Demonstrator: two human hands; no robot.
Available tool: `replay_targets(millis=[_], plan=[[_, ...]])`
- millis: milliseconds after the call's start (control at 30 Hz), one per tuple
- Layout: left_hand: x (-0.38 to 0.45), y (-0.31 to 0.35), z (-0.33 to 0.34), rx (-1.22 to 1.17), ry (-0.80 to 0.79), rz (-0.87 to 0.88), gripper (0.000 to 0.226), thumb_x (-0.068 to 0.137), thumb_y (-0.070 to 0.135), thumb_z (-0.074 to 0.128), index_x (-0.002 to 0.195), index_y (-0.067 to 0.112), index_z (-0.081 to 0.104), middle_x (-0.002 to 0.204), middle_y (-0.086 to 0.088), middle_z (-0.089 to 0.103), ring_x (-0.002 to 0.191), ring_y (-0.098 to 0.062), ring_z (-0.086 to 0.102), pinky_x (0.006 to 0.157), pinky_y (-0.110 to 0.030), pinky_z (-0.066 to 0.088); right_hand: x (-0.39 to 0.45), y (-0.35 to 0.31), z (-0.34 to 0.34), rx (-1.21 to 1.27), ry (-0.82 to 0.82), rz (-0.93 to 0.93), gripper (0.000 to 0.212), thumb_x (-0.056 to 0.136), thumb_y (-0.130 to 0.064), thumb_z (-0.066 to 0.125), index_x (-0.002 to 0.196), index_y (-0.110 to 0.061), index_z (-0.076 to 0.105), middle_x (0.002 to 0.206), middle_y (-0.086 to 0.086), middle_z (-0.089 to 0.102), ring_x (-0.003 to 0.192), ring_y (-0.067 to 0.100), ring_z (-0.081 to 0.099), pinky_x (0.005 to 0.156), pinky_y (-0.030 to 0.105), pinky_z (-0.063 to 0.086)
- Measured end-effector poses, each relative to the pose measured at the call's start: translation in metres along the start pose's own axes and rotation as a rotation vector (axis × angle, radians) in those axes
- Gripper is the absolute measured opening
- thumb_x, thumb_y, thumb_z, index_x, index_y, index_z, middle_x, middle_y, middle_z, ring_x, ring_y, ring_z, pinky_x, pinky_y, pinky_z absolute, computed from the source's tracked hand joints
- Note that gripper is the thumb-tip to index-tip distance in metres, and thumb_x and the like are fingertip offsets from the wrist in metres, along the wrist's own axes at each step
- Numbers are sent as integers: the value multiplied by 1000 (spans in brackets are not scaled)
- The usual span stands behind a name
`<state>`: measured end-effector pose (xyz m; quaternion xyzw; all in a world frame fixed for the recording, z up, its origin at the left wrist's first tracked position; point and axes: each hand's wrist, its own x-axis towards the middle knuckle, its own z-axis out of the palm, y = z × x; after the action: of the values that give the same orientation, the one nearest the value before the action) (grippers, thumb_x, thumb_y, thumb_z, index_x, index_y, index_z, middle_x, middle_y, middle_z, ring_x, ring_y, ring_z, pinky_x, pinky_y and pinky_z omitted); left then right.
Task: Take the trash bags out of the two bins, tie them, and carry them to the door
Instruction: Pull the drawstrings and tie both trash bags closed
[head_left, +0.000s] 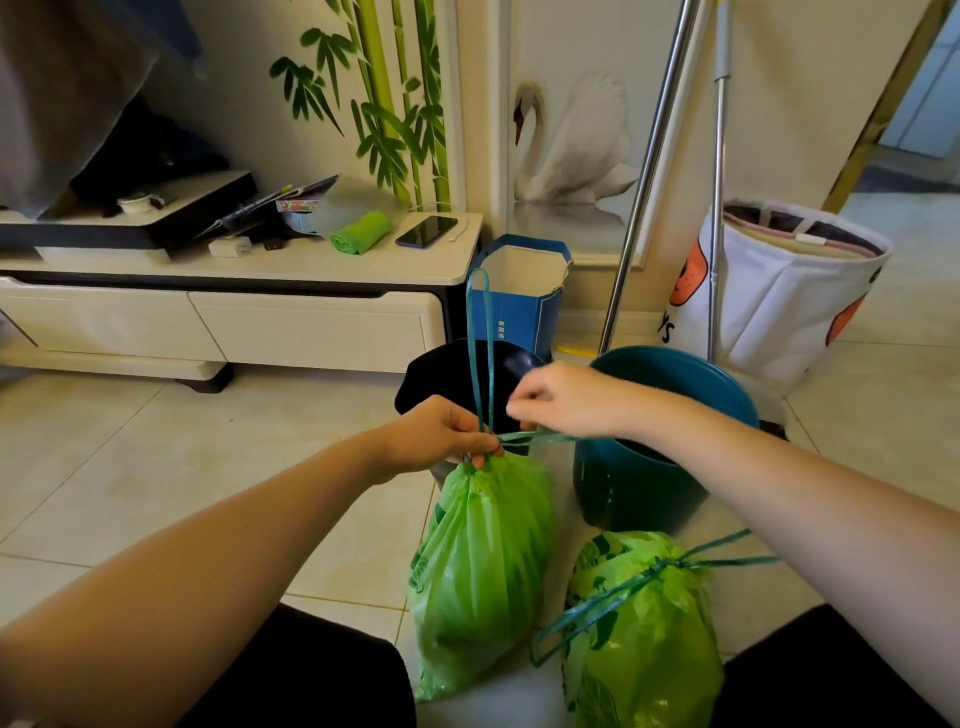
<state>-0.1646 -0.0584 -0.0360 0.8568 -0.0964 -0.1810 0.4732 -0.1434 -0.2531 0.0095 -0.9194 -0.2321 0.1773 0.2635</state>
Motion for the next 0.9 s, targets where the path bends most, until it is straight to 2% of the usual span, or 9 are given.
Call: replay_targets(millis=[100,200,267,433,500,600,700,767,900], plan=[[1,-1,-1,-35,-8,-31,29,90,23,62,80,-1,73,75,-3,70,64,-3,59,63,-14,49,0,-2,16,-26,-170,48,31,96,-36,47,87,-11,64,78,5,71,72,23,70,74,35,56],[1,-1,-3,-163,-31,-92,31,94,24,57,92,-4,72,77,-2,70,67,-6,58,63,-15,48,2,-5,19,-60,-139,20,31,96,-29,49,88,-7,69,57,4,58,51,17,57,58,28,51],[2,-2,-4,-247,-27,-121,26,93,23,57,97,1,72,82,-2,71,74,-7,59,66,-14,49,1,-10,12,-41,-108,-9,31,95,-24,50,84,-5,71,54,3,51,46,13,46,49,21,42],[4,-7,-7,-291,-20,-110,24,88,21,64,100,2,74,93,0,73,90,-12,60,85,-25,48,-1,-11,7,61,-348,71,35,96,-32,47,90,-8,72,75,3,70,70,16,64,72,32,51],[2,-8,-9,-267,-22,-73,21,87,16,66,97,-1,73,93,0,74,90,-11,65,83,-24,50,-1,-9,9,70,-415,141,51,97,-46,38,95,-10,74,85,1,75,78,17,68,77,34,53],[-2,-7,-12,-188,14,8,9,82,5,69,88,-2,73,92,-6,73,82,-6,68,71,-14,49,1,0,17,123,-304,231,56,99,-47,30,101,-7,70,93,5,74,84,19,69,80,37,55],[-6,-7,-13,-111,38,64,10,79,-1,71,89,-1,74,82,0,72,74,-1,66,65,-11,48,6,13,34,116,-88,128,26,96,-29,49,108,-11,63,91,2,67,81,20,67,65,31,54],[-8,-7,-14,-76,31,83,10,79,-1,72,87,3,74,75,4,71,70,0,65,63,-11,48,11,17,46,208,-10,61,23,91,-21,59,112,-14,60,86,-3,61,78,18,64,64,30,55],[-12,-5,-17,-24,22,115,10,80,2,72,89,2,75,79,1,72,72,0,65,66,-12,49,19,10,63,298,64,-28,18,83,-14,67,99,-21,62,91,-5,60,65,-3,56,57,12,47]])
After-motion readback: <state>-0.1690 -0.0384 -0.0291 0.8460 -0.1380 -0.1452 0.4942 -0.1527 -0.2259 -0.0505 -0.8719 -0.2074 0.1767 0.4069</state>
